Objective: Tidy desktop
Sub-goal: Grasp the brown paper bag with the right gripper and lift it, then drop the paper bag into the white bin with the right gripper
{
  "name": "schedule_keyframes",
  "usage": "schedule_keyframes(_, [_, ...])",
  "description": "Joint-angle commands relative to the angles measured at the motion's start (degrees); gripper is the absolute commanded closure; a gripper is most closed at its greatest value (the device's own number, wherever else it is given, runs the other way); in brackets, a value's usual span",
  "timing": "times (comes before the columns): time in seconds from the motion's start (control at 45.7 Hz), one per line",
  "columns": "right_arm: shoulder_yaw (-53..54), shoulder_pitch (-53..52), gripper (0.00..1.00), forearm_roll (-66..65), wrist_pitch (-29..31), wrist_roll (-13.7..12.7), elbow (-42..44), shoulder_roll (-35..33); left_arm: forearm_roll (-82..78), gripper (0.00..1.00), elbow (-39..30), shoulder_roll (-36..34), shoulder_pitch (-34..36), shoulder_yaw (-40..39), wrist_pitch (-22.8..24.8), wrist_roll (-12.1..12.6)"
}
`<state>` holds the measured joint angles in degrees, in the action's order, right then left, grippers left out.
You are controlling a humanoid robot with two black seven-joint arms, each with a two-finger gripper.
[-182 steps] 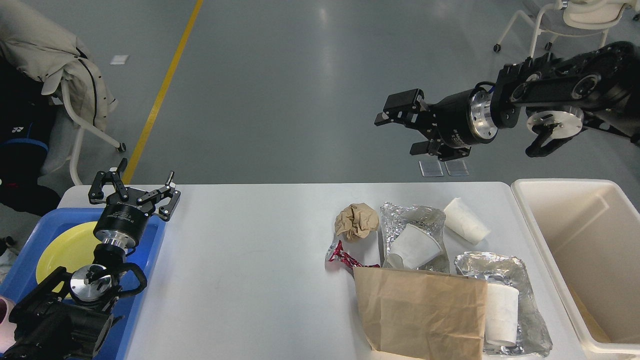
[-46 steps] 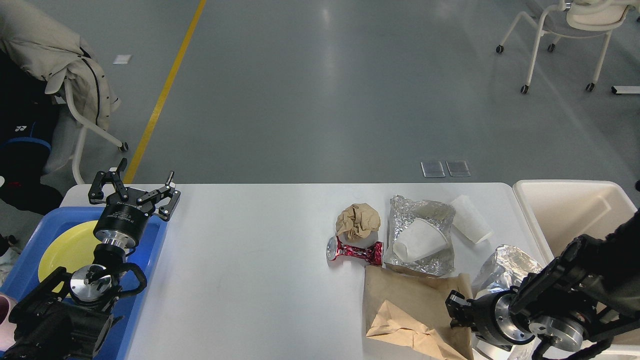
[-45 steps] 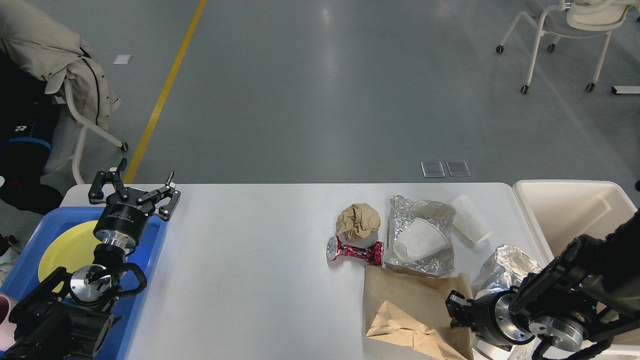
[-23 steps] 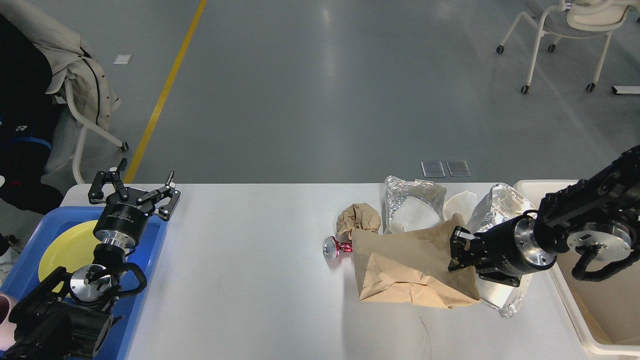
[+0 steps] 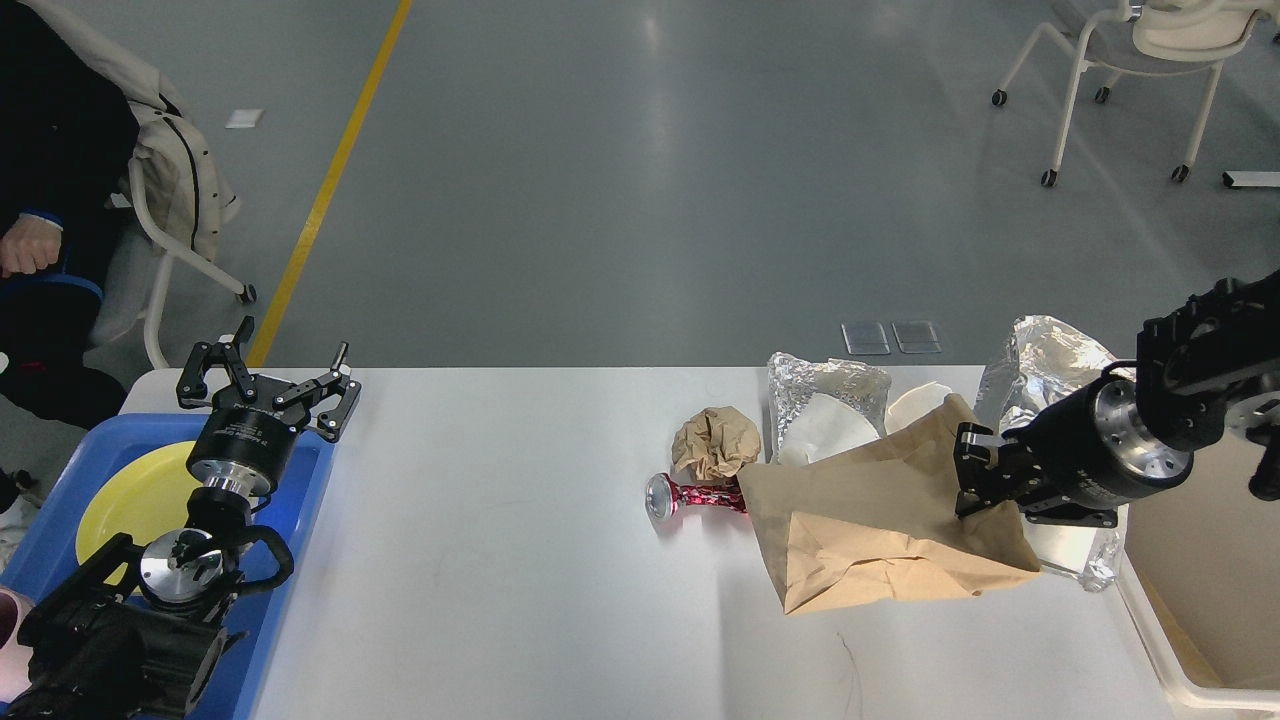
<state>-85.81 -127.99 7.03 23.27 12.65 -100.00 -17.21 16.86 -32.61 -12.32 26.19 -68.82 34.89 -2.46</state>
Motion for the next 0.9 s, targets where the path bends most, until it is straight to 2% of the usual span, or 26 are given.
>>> schedule_keyframes(0.0, [-0.3, -7.4, 1.0, -2.4, 7.0, 0.0, 0.1, 0.2, 0.0, 0.03, 0.0, -0.1, 0.0, 0.0, 0.0, 0.0])
schedule_keyframes(0.175, [-0.2, -19.4, 1.0, -2.5, 18.6, 0.0, 0.6, 2.8, 0.0, 0.03, 0.0, -0.1, 0.0, 0.0, 0.0, 0.0])
schedule_keyframes(0.372, [-0.3, -24.5, 1.0, -3.1, 23.5, -0.1, 0.6, 2.9, 0.0, 0.03, 0.0, 0.0, 0.0, 0.0, 0.0, 0.0])
schedule_keyframes(0.613, [-1.5, -21.7, 1.0, -7.3, 20.5, -0.5, 1.6, 2.3, 0.0, 0.03, 0.0, 0.0, 0.0, 0.0, 0.0, 0.0])
schedule_keyframes(0.722, [-5.1, -14.9, 1.0, -7.3, 15.1, -0.7, 5.2, 2.2, 0.0, 0.03, 0.0, 0.0, 0.0, 0.0, 0.0, 0.0])
schedule_keyframes(0.876, [-9.9, -2.5, 1.0, -6.6, 7.9, -0.6, 14.5, 0.6, 0.0, 0.03, 0.0, 0.0, 0.0, 0.0, 0.0, 0.0])
